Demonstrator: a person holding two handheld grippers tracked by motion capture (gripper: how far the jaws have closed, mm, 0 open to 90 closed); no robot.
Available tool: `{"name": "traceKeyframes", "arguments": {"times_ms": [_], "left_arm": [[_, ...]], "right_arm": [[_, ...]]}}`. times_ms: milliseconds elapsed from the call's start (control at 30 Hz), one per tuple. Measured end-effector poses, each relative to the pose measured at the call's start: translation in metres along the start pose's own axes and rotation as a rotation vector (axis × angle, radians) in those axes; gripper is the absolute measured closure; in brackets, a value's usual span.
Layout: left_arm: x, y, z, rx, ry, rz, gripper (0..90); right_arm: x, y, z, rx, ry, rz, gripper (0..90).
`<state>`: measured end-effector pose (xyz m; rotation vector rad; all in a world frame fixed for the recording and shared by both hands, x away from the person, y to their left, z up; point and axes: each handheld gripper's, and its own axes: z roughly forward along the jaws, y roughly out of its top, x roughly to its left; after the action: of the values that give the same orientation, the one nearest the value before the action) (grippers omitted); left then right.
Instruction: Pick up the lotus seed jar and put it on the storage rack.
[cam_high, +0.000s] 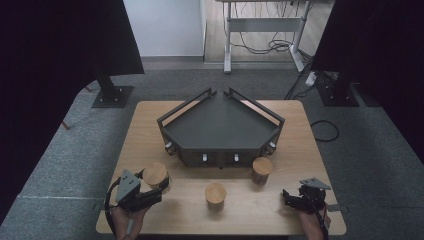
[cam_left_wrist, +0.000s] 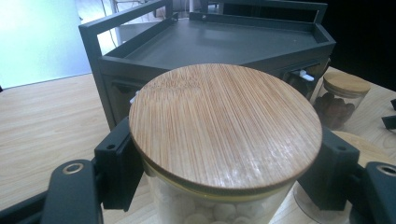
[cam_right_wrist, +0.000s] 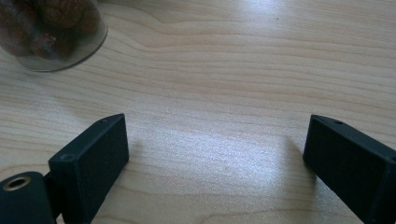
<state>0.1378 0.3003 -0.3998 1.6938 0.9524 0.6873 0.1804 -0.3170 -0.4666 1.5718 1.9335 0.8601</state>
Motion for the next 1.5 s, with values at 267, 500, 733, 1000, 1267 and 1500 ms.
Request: {"name": "traceKeyframes", "arguments": {"times_ms": [267,500,733,1000,1267,1500], "left_arm": [[0.001,0.006,0.004,-0.001,-0.003,0.003,25.6],[0.003,0.01,0.006,-0.005,-0.006,0.0,25.6],[0.004,0.016,0.009,-0.002,-0.004,0.005,25.6],[0.006,0.023,0.012,-0.005,-0.005,0.007,25.6],[0.009,0.029,0.015,-0.007,-0.004,0.008,25.6],[0.011,0.034,0.016,-0.012,-0.005,0.003,25.6]], "right_arm": [[0.0,0.0,0.0,0.0,0.0,0.0,6.1],[0.0,0.0,0.0,0.0,0.001,0.0,6.1],[0.0,0.0,0.0,0.0,0.001,-0.001,6.1],[0.0,0.0,0.0,0.0,0.001,-0.001,6.1],[0.0,0.0,0.0,0.0,0.001,-0.001,6.1],[0.0,0.0,0.0,0.0,0.001,-0.001,6.0]]}}
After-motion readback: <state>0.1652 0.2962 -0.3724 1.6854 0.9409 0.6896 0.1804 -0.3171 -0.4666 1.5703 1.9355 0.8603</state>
